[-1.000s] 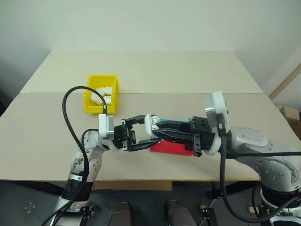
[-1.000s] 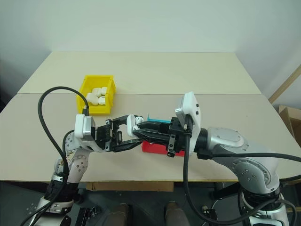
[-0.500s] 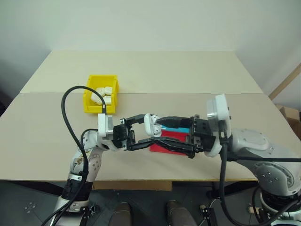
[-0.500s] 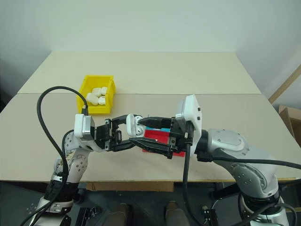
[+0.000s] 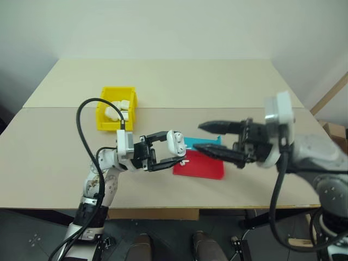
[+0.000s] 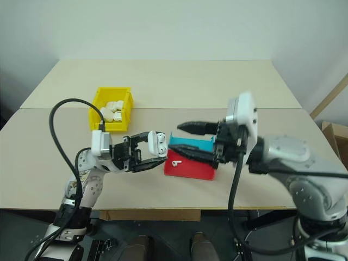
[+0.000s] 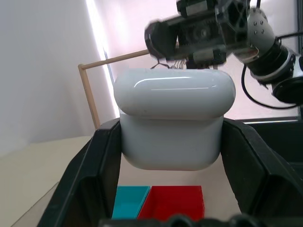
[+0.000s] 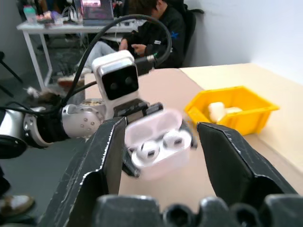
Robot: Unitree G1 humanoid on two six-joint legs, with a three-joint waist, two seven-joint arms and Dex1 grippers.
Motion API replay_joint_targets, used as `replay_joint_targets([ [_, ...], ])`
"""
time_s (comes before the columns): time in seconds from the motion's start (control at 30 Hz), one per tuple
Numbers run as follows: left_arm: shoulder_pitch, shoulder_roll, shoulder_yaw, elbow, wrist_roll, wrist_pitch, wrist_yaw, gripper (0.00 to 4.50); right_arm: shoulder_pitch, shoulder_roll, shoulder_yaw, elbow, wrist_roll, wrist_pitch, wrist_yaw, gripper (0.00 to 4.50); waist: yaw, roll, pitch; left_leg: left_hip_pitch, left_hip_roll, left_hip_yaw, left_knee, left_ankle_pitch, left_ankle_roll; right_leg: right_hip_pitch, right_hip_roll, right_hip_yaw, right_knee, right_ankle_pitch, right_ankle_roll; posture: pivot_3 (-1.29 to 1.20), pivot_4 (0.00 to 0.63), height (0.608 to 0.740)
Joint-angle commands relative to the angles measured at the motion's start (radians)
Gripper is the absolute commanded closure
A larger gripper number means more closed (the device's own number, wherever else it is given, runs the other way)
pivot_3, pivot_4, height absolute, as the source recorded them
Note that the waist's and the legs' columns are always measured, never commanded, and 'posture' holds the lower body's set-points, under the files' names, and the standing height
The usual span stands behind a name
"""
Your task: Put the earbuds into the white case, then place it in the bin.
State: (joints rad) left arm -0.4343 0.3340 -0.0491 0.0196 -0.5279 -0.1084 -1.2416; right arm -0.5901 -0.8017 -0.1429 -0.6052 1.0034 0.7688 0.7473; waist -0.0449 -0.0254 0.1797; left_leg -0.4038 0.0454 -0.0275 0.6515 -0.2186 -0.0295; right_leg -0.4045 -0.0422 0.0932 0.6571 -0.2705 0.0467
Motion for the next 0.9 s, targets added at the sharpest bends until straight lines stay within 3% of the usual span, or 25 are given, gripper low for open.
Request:
replay_joint_targets([
  [0.03,-0.043,-0.015,-0.013,0.032,0.042,-0.038,0.013,1.7,-0.108,-0.039,0.026,0.028,-0.014,0.027,0.021,2.78,0.001,0.0,0.0,0.0,0.0,0.0,0.0,0.0,0.0,0.0,0.0,0.0,0.0,0.0,0.0,0.0,0.15,0.74],
  [0.2,-0.075,-0.028,-0.022,0.073,0.084,-0.053,0.039,1.7,-0.279,-0.068,0.168,0.061,-0.101,0.084,0.051,4.45,0.001,0.0,0.0,-0.002,0.0,0.0,0.0,0.0,0.0,-0.001,0.0,0.0,-0.002,0.0,0.0,0.0,0.15,0.74],
  [0.5,-0.115,-0.027,-0.051,0.145,0.193,-0.106,0.082,1.7,-0.547,0.006,0.435,0.147,-0.338,0.121,0.124,4.45,0.002,0.0,0.0,-0.002,0.0,0.0,0.0,0.0,0.0,-0.002,0.0,0.0,0.0,0.0,0.0,0.0,0.15,0.74],
  [0.9,-0.101,-0.022,-0.053,0.121,0.189,-0.119,0.089,1.7,-0.526,0.024,0.575,0.147,-0.566,0.026,0.251,4.45,0.005,0.0,0.0,-0.003,0.0,0.0,0.0,0.0,0.0,-0.003,-0.001,0.0,0.001,0.0,-0.001,0.0,0.15,0.74],
])
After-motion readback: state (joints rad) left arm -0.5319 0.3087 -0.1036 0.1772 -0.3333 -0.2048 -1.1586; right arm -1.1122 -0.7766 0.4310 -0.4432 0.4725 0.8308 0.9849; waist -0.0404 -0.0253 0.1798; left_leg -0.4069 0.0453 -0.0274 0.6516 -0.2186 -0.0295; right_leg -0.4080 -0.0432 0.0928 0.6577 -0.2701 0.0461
